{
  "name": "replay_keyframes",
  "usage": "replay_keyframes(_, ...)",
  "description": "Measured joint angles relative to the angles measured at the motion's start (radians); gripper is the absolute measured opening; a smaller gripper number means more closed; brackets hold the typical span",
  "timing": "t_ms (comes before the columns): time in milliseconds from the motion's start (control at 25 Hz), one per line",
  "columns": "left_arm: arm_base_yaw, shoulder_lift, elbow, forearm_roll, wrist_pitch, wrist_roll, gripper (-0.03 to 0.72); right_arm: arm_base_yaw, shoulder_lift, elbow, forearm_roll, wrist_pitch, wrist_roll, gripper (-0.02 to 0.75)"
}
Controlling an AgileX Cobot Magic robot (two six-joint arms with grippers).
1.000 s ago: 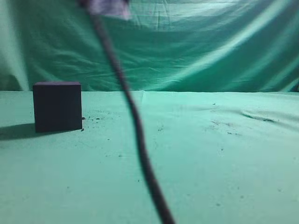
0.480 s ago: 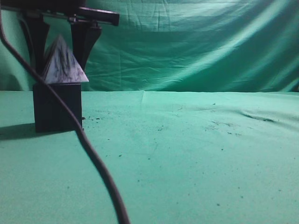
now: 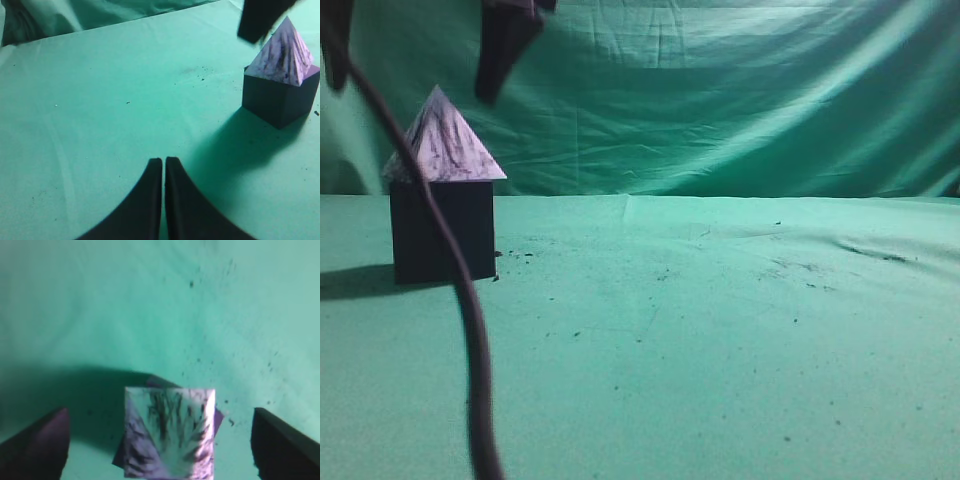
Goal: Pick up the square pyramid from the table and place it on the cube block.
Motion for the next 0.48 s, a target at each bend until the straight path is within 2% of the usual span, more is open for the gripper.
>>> replay_keyframes(80,0.000,0.000,0.000,0.000,0.000,0.000,0.000,0.000,-0.032,-0.041,0.000,0.003,0.000,0.645)
replay_keyframes(200,0.000,0.000,0.000,0.000,0.000,0.000,0.000,0.000,-0.121,-0.088,0.000,0.008,0.000,0.404)
replay_keyframes(280,0.000,0.000,0.000,0.000,0.000,0.000,0.000,0.000,-0.203,-0.097,-0.007,0.012,0.000,0.188)
replay_keyframes(320,0.000,0.000,0.000,0.000,0.000,0.000,0.000,0.000,-0.238,-0.099,-0.012,0.014,0.000,0.111)
replay_keyframes(440,0.000,0.000,0.000,0.000,0.000,0.000,0.000,0.000,-0.358,-0.097,-0.027,0.018,0.000,0.000)
replay_keyframes(480,0.000,0.000,0.000,0.000,0.000,0.000,0.000,0.000,-0.392,-0.084,-0.028,0.019,0.000,0.000)
